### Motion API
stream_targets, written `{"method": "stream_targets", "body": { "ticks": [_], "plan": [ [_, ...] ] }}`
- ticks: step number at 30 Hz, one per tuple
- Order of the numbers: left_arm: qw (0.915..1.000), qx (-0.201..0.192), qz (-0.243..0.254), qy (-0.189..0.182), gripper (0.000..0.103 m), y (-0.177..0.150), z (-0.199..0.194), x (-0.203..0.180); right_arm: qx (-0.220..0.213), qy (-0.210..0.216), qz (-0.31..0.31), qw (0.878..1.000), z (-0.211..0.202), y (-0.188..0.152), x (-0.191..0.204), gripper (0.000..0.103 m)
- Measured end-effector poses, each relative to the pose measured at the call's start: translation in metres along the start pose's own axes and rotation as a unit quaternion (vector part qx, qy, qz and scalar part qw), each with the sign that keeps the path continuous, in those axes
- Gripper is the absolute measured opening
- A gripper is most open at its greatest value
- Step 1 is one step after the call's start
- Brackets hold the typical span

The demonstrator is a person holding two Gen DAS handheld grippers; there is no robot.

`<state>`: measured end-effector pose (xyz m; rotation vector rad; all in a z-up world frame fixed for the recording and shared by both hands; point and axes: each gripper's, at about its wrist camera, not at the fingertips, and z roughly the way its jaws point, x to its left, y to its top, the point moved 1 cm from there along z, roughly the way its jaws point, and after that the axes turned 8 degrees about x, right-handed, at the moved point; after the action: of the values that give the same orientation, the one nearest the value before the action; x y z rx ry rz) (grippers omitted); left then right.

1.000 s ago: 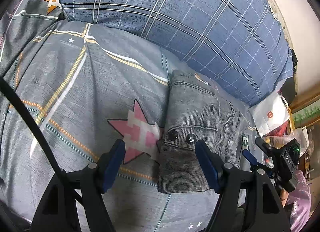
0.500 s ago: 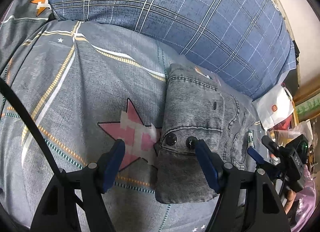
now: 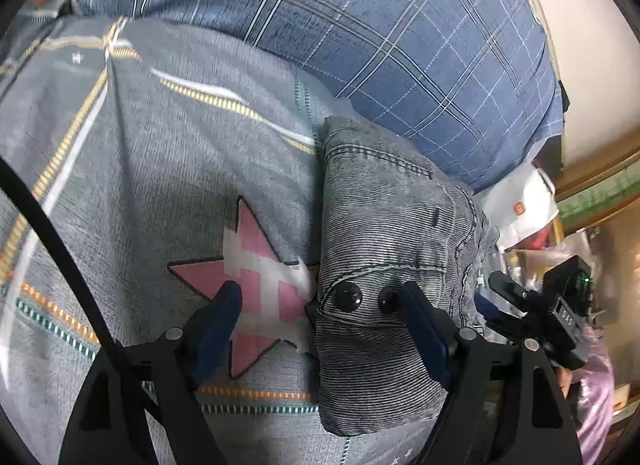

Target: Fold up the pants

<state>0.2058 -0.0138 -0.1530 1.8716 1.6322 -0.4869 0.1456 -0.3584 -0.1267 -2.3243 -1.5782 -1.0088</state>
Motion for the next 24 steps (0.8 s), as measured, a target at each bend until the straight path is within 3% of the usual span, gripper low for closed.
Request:
{"method": "stream_targets", "body": {
  "ticks": [3, 6, 12, 19, 24],
  "plan": [
    [0.9996, -0.023, -0.015, 0.003, 0.081, 0.006, -0.012, -0.001, 0.001, -0.008, -0.016, 1.000, 0.006, 0.001, 0.005, 0.089],
    [0.9974, -0.071, -0.012, -0.003, 0.083, 0.009, -0.035, -0.002, 0.002, -0.031, -0.034, 0.999, 0.013, 0.000, 0.010, 0.090],
    [0.9992, -0.021, -0.034, 0.003, 0.084, 0.008, -0.002, 0.004, -0.017, -0.046, -0.045, 0.998, 0.011, -0.002, 0.012, 0.090],
    [0.9993, -0.031, -0.018, 0.013, 0.084, 0.006, 0.000, -0.003, -0.049, -0.005, -0.032, 0.998, -0.008, 0.001, 0.007, 0.090],
    [0.9991, -0.034, -0.014, 0.022, 0.084, 0.006, -0.002, -0.001, -0.063, -0.046, -0.013, 0.997, -0.014, 0.004, 0.000, 0.090]
  ]
}}
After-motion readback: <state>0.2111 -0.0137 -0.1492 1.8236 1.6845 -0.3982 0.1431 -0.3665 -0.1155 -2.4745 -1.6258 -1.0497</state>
